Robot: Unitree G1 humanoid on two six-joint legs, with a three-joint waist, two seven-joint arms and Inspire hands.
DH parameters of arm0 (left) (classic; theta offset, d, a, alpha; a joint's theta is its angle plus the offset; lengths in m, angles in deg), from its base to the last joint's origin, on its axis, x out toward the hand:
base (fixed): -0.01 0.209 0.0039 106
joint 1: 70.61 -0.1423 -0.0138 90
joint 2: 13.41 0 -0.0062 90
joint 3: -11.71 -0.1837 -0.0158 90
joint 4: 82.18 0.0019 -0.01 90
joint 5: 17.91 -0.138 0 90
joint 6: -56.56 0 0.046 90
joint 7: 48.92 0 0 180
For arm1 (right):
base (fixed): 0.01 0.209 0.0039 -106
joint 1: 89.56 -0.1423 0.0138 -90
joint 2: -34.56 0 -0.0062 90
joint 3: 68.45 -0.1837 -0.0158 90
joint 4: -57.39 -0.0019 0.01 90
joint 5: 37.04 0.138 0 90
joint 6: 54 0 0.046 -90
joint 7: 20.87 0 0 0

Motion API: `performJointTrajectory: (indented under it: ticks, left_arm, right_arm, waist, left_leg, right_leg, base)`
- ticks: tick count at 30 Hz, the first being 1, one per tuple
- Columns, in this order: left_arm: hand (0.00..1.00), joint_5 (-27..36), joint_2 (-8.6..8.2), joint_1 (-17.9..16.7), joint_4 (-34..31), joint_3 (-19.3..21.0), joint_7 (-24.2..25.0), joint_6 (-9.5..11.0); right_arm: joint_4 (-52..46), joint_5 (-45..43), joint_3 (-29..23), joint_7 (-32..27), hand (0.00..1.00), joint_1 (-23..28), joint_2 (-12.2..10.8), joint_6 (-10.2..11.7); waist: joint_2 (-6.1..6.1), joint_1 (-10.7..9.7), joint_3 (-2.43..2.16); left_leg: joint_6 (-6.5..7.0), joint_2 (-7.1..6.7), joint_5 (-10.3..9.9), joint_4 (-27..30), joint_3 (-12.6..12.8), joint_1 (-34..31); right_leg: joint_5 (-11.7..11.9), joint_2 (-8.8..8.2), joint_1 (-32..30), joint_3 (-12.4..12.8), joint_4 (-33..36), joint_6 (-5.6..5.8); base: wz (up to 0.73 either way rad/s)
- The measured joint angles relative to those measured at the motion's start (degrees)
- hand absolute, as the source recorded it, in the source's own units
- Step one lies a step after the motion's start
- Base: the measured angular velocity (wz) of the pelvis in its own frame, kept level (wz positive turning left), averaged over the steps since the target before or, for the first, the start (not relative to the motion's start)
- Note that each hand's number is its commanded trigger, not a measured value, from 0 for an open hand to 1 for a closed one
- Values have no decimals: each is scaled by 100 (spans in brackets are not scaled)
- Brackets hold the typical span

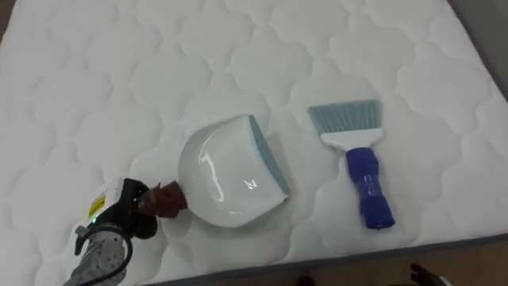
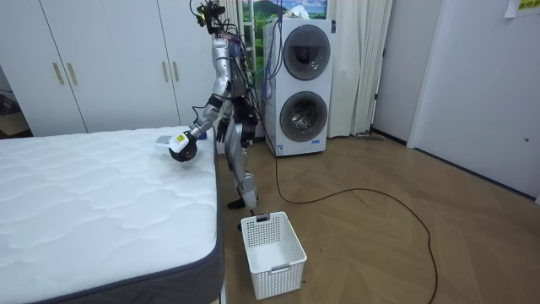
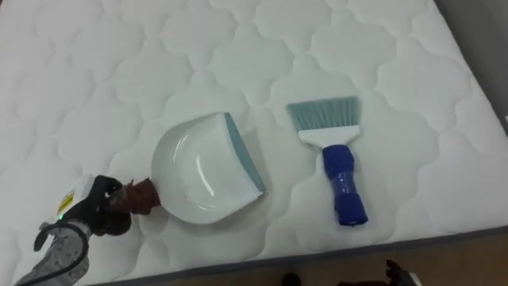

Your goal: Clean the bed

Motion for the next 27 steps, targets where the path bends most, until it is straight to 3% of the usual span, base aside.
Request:
performJointTrajectory:
  ticks: [8,14,21,23,27]
  left_arm:
    - [100,11,4,-163,-21,38,-2,44]
    - [100,19,9,-224,-20,132,-37,159]
    - [100,-16,33,-425,-28,280,-66,268]
    - [100,-17,65,-549,-67,412,-77,310]
    - [100,0,122,-695,-143,401,-92,346]
  right_arm:
    - [-437,65,-167,-435,0,46,-38,-134]
    - [-805,67,-168,-970,0,108,-45,-134]
    - [-1363,-56,-216,-1689,0,305,-44,-133]
    - [-1810,-213,-348,-2025,0,426,-19,80]
    - [-2841,-580,-629,-2877,0,310,276,930]
  waist:
    - [-189,26,-4]
    - [-187,33,-7]
    - [-166,196,-14]
    - [-141,160,-20]
    - [-149,148,-29]
  left_leg:
    - [3,2,-2,182,142,-216]
    - [49,6,-31,293,176,-400]
    - [53,24,-36,261,269,-387]
    - [57,26,-38,273,280,-441]
    - [57,30,-38,279,274,-432]
  right_leg:
    - [-19,-15,-243,135,133,5]
    - [13,-12,-443,179,194,0]
    - [79,5,-494,234,206,-25]
    - [100,5,-546,249,206,-20]
    - [120,10,-518,242,190,-16]
  base:
    - [-4]
    - [-5]
    - [-7]
    - [-7]
    - [1]
